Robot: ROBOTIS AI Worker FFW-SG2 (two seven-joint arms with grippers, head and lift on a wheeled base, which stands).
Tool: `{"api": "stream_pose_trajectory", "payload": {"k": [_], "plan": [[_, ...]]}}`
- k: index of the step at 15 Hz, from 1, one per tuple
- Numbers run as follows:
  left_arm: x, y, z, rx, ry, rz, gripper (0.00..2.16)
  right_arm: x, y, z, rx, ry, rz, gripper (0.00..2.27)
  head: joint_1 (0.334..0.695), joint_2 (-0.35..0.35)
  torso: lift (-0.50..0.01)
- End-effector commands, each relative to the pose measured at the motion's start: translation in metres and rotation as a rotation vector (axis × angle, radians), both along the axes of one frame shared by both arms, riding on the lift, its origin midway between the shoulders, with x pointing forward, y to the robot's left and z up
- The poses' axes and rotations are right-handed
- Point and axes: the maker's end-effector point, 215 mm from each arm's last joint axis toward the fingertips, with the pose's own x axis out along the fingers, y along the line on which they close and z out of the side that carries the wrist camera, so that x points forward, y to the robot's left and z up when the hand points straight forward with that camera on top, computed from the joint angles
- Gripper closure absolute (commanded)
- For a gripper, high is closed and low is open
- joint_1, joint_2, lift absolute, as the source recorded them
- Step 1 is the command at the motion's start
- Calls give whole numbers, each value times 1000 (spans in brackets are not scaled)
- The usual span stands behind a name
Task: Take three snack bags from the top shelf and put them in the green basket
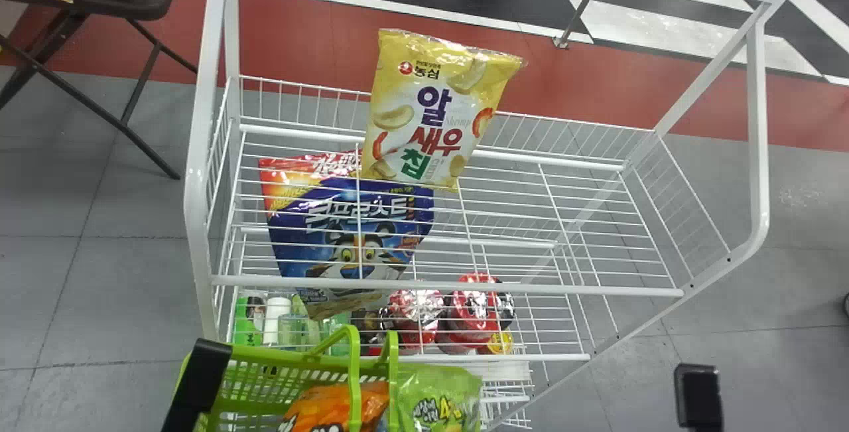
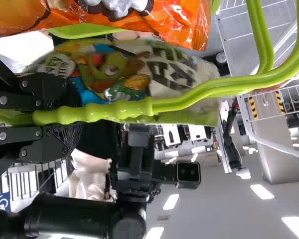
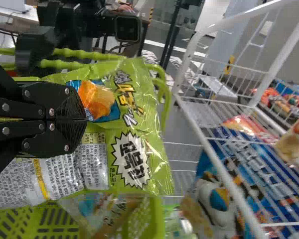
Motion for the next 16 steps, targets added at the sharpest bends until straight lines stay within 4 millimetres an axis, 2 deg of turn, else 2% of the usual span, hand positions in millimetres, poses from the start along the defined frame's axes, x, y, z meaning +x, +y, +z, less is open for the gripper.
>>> {"api": "stream_pose_trajectory", "payload": {"k": [1, 5, 7, 8, 10, 12, 14, 15, 16], "plan": [[-2, 0, 1, 1, -1, -3, 1048, 3, -1, -32, -29, 20, -2, 2219, 695, -350, -28], [-5, -3, 4, 0, -15, -12, 1048, 49, -22, -78, -123, -34, -36, 2219, 695, -350, -28], [-6, -3, 3, 6, -14, -13, 1048, 52, -14, -91, -105, -21, -27, 2219, 695, -350, -28], [-7, -3, 2, 6, -13, -13, 1048, 55, -7, -91, -89, -39, -19, 2219, 695, -350, -28], [-8, -2, 1, 10, -12, -14, 1048, 44, 19, -90, -48, -4, 27, 2219, 695, -350, -28], [-8, -3, 2, 6, -11, -14, 1048, 22, 50, -100, -17, 74, 91, 2219, 695, -350, -28], [-7, -2, 2, 8, -11, -13, 1048, 4, 77, -100, 26, 104, 149, 2216, 695, -350, -28], [-7, -2, 2, 7, -11, -14, 1048, 3, 78, -101, 11, 101, 152, 2108, 695, -350, -28], [-7, -2, 2, 7, -11, -14, 1048, 7, 71, -102, -21, 90, 143, 1787, 695, -350, -28]]}}
